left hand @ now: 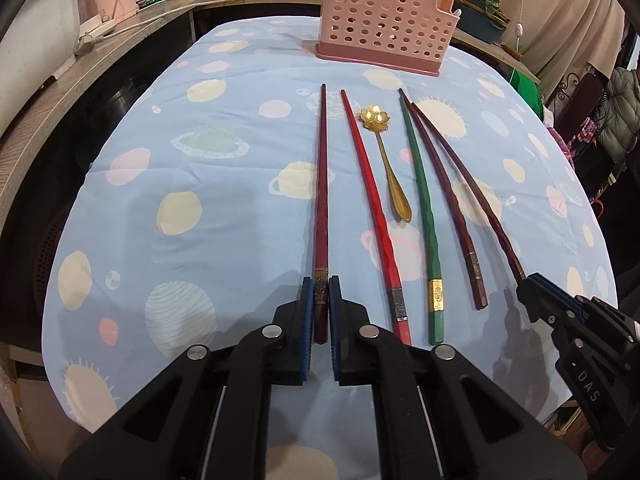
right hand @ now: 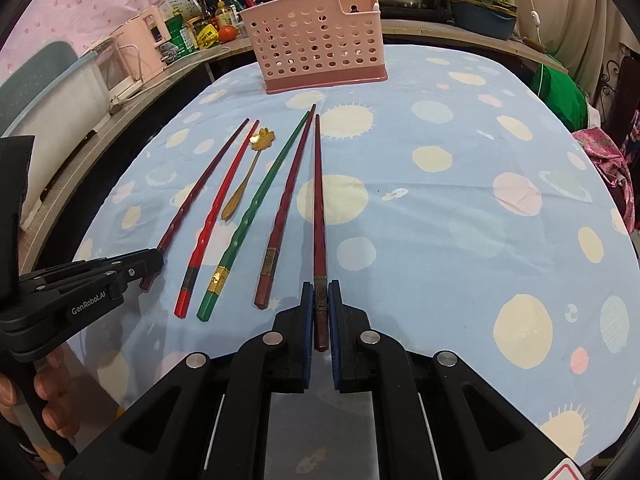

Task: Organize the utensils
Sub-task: 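Grasp another dark red chopstick with the left tool, then lift both dark red chopsticks and carry them over the pink basket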

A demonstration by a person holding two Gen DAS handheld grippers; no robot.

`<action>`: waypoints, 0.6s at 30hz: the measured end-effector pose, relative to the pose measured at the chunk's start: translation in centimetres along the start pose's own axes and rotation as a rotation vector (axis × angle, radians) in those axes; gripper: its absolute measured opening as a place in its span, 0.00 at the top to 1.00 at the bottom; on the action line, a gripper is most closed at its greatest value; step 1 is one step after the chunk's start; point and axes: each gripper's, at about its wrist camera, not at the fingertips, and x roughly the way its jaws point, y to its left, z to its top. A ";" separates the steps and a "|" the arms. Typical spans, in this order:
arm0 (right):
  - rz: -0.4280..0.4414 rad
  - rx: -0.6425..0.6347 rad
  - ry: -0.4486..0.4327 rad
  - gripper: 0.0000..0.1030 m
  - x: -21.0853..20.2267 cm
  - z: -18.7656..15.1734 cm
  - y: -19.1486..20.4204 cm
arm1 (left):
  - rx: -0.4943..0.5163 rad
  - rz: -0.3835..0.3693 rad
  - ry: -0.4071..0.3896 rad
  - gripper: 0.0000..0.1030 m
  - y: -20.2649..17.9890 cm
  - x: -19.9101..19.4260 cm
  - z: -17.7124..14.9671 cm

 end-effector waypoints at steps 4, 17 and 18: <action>0.002 0.003 -0.027 0.93 -1.1 1.1 -0.1 | -0.005 -0.002 -0.014 0.93 -0.1 -1.0 0.6; 0.015 0.029 -0.156 0.93 -5.4 6.1 -0.7 | -0.040 -0.020 -0.096 0.93 0.2 -5.3 3.6; 0.018 0.033 -0.163 0.93 -5.7 6.5 -0.7 | -0.042 -0.020 -0.104 0.93 0.2 -5.7 3.9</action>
